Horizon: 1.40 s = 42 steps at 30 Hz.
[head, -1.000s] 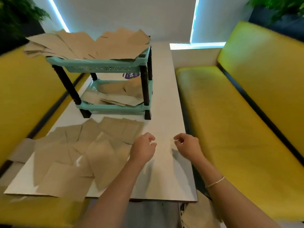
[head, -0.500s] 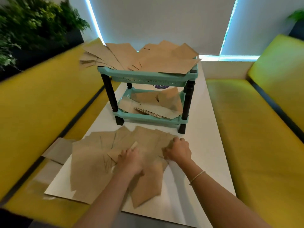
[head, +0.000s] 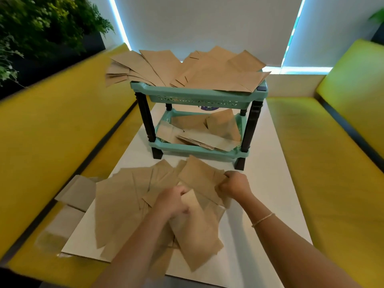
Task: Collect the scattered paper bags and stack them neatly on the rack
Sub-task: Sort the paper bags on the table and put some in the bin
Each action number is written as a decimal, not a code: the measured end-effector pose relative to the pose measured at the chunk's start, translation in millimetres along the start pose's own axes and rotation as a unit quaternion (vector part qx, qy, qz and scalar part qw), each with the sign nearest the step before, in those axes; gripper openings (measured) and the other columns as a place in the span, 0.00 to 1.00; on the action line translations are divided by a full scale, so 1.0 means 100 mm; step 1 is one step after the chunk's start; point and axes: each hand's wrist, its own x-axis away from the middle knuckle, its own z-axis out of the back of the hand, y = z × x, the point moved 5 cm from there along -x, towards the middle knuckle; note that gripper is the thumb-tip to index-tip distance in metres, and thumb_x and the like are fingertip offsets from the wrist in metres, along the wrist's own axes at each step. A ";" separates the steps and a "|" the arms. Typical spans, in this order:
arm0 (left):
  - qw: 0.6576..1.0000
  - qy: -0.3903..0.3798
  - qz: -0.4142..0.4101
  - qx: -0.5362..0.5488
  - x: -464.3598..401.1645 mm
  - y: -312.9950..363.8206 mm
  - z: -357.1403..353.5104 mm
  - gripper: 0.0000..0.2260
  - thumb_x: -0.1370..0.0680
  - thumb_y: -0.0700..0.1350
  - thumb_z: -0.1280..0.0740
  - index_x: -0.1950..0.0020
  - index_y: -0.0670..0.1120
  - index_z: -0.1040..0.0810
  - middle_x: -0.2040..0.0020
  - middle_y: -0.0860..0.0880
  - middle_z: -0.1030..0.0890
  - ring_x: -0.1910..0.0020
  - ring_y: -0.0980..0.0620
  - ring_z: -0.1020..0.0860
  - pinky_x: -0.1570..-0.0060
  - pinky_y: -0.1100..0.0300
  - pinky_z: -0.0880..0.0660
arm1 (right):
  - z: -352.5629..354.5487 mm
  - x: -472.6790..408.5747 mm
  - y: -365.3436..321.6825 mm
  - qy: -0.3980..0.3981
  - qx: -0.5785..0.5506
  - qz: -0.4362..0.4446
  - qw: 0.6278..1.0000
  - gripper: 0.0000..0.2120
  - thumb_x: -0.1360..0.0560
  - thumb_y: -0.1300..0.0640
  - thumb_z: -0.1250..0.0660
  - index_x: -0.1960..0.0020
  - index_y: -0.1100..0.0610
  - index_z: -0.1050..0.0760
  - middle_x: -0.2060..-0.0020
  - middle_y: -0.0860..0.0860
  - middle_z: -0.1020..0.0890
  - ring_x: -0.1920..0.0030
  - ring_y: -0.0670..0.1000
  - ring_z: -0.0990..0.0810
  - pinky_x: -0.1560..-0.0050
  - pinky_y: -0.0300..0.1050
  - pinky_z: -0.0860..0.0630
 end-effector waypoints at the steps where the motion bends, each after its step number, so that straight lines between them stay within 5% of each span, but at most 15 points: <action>1: 1.000 -0.010 -0.011 0.023 0.01 0.03 0.05 0.18 0.29 0.44 0.27 0.41 0.47 0.25 0.46 0.50 0.21 0.48 0.51 0.24 0.53 0.60 0.27 | 0.09 0.06 -0.02 0.015 -0.023 0.018 0.999 0.12 0.29 0.58 0.33 0.45 0.57 0.22 0.57 0.51 0.24 0.53 0.53 0.23 0.58 0.41 0.30; 4: 0.986 -0.024 -0.035 0.163 0.06 0.14 0.17 0.14 0.28 0.45 0.28 0.43 0.49 0.24 0.51 0.54 0.22 0.50 0.53 0.25 0.56 0.62 0.29 | 0.39 0.27 -0.06 0.063 -0.099 0.063 0.991 0.07 0.26 0.59 0.33 0.50 0.57 0.21 0.58 0.49 0.23 0.53 0.52 0.23 0.57 0.39 0.30; 7: 0.944 -0.019 -0.032 0.326 0.09 0.20 0.20 0.10 0.27 0.42 0.28 0.49 0.51 0.24 0.53 0.55 0.21 0.49 0.53 0.23 0.47 0.58 0.28 | 0.65 0.50 -0.01 0.088 -0.244 0.075 0.963 0.05 0.27 0.60 0.31 0.51 0.55 0.22 0.57 0.48 0.21 0.55 0.49 0.22 0.56 0.38 0.26; 11: 0.894 0.005 0.002 0.449 0.04 0.22 0.05 0.08 0.27 0.42 0.28 0.54 0.54 0.23 0.52 0.53 0.18 0.46 0.49 0.22 0.39 0.46 0.27 | 0.77 0.69 0.21 0.048 -0.501 0.039 0.863 0.05 0.26 0.60 0.32 0.51 0.54 0.23 0.52 0.50 0.19 0.52 0.50 0.20 0.52 0.45 0.22; 17: 0.822 -0.042 0.004 0.567 0.04 0.41 -0.25 0.09 0.27 0.37 0.31 0.52 0.51 0.22 0.51 0.50 0.17 0.41 0.45 0.23 0.35 0.42 0.32 | 0.53 0.75 0.53 -0.016 -0.479 -0.053 0.876 0.11 0.24 0.56 0.34 0.43 0.53 0.27 0.49 0.50 0.21 0.49 0.52 0.23 0.57 0.43 0.25; 20: 0.869 -0.050 -0.013 0.492 0.06 0.43 -0.33 0.12 0.28 0.40 0.29 0.47 0.50 0.22 0.48 0.50 0.18 0.41 0.46 0.24 0.34 0.43 0.33 | 0.49 0.75 0.64 -0.009 -0.471 -0.067 0.880 0.13 0.26 0.59 0.31 0.42 0.56 0.26 0.48 0.53 0.20 0.49 0.54 0.22 0.53 0.47 0.23; 24: 0.985 -0.058 -0.059 0.149 0.18 0.38 -0.29 0.23 0.31 0.44 0.25 0.39 0.51 0.27 0.42 0.52 0.24 0.41 0.51 0.26 0.40 0.55 0.28 | 0.62 0.74 0.79 0.039 -0.374 -0.078 0.923 0.11 0.28 0.61 0.29 0.47 0.57 0.25 0.51 0.55 0.19 0.50 0.57 0.21 0.46 0.56 0.23; 28: 0.985 -0.073 -0.057 -0.148 0.25 0.23 -0.39 0.36 0.36 0.47 0.21 0.31 0.51 0.33 0.33 0.49 0.32 0.33 0.48 0.35 0.34 0.53 0.34 | 0.83 0.82 0.99 0.063 -0.331 -0.090 0.937 0.09 0.29 0.64 0.29 0.51 0.56 0.25 0.57 0.53 0.19 0.56 0.54 0.21 0.53 0.51 0.22; 32: 0.984 -0.070 -0.052 -0.153 0.24 0.25 -0.40 0.30 0.37 0.46 0.21 0.38 0.51 0.29 0.39 0.50 0.29 0.40 0.49 0.31 0.39 0.56 0.31 | 0.97 0.96 1.23 0.074 -0.302 -0.102 0.945 0.10 0.28 0.65 0.30 0.49 0.58 0.27 0.61 0.52 0.21 0.60 0.51 0.23 0.61 0.45 0.26; 36: 0.981 -0.056 -0.084 -0.165 0.23 0.43 -0.38 0.17 0.32 0.45 0.24 0.45 0.50 0.22 0.46 0.52 0.21 0.45 0.51 0.25 0.46 0.58 0.29 | 1.07 1.09 1.52 0.086 -0.299 -0.141 0.940 0.08 0.27 0.63 0.32 0.49 0.58 0.27 0.57 0.55 0.22 0.56 0.54 0.24 0.55 0.50 0.26; 39: 0.985 -0.052 -0.123 -0.112 0.32 0.72 -0.36 0.05 0.30 0.45 0.27 0.57 0.50 0.21 0.60 0.55 0.19 0.56 0.54 0.23 0.56 0.59 0.28 | 1.18 1.21 1.79 0.104 -0.295 -0.167 0.935 0.10 0.27 0.64 0.31 0.48 0.57 0.28 0.54 0.56 0.22 0.51 0.55 0.24 0.46 0.55 0.25; 42: 0.985 -0.064 -0.159 0.003 0.49 1.14 -0.31 0.07 0.29 0.47 0.27 0.62 0.51 0.24 0.65 0.55 0.23 0.66 0.57 0.27 0.67 0.62 0.31 | 1.28 1.36 2.17 0.160 -0.262 -0.203 0.930 0.13 0.28 0.63 0.31 0.46 0.57 0.28 0.51 0.56 0.22 0.48 0.57 0.24 0.45 0.57 0.25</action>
